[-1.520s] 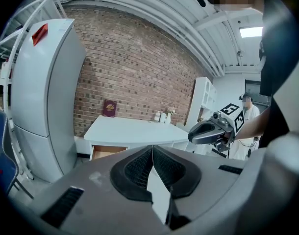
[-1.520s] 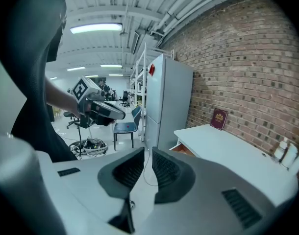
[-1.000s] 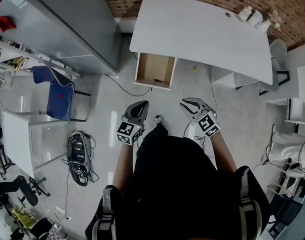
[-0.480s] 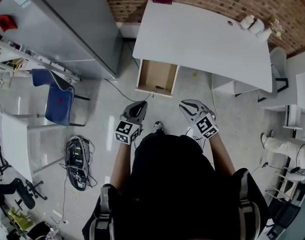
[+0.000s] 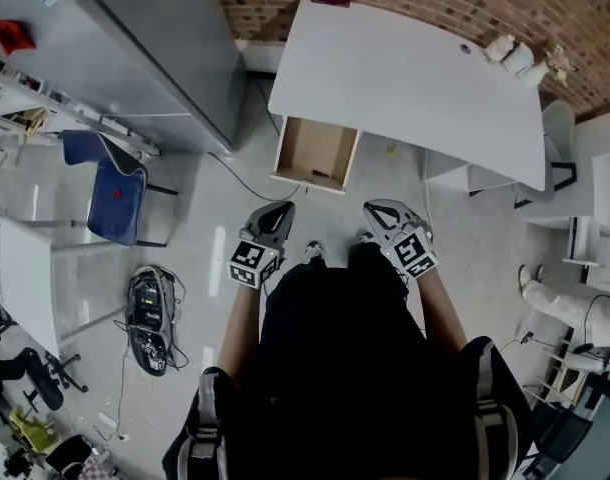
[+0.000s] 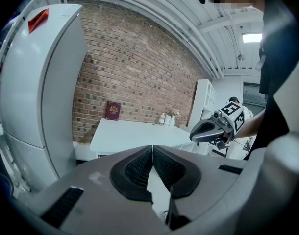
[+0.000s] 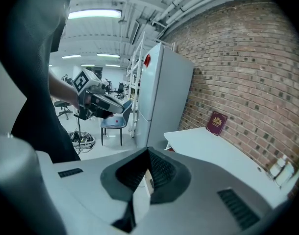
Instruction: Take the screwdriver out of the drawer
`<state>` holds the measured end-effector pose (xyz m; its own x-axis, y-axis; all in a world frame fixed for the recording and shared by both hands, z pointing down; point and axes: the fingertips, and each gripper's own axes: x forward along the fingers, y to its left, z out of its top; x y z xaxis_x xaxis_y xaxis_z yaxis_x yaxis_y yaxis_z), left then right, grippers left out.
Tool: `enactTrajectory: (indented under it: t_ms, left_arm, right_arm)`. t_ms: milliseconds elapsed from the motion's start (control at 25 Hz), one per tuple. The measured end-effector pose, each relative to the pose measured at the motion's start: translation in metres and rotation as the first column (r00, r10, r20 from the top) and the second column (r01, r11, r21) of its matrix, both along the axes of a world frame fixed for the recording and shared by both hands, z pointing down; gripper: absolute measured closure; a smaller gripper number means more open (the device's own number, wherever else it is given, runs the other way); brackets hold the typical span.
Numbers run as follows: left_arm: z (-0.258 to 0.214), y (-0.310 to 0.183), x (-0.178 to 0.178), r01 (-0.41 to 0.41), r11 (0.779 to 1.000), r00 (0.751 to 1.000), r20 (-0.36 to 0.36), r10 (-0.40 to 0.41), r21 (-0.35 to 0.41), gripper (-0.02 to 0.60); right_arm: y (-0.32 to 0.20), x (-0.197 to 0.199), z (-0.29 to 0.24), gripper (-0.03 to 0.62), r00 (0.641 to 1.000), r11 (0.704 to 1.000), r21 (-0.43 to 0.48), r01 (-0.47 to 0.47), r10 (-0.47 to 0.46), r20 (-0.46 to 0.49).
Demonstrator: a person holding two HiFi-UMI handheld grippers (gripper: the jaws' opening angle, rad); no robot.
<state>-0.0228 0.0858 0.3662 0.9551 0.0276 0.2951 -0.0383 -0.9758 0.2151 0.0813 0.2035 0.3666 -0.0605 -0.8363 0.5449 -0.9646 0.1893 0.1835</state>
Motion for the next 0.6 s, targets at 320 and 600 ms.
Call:
enactTrajectory:
  t_ms: [320,600]
  left_arm:
    - [0.003,-0.012,-0.012,0.118,0.993,0.993,0.022,-0.118,-0.006,0.565]
    - [-0.001,-0.021,-0.009,0.241,0.97,0.97,0.023,-0.241,-0.013,0.565]
  right_arm:
    - [-0.019,0.012,0.021,0.539,0.994,0.993,-0.039,0.11,-0.11,-0.001]
    - [-0.048,0.026,0.029,0.539,0.961,0.957,-0.102,0.271,-0.275,-0.023]
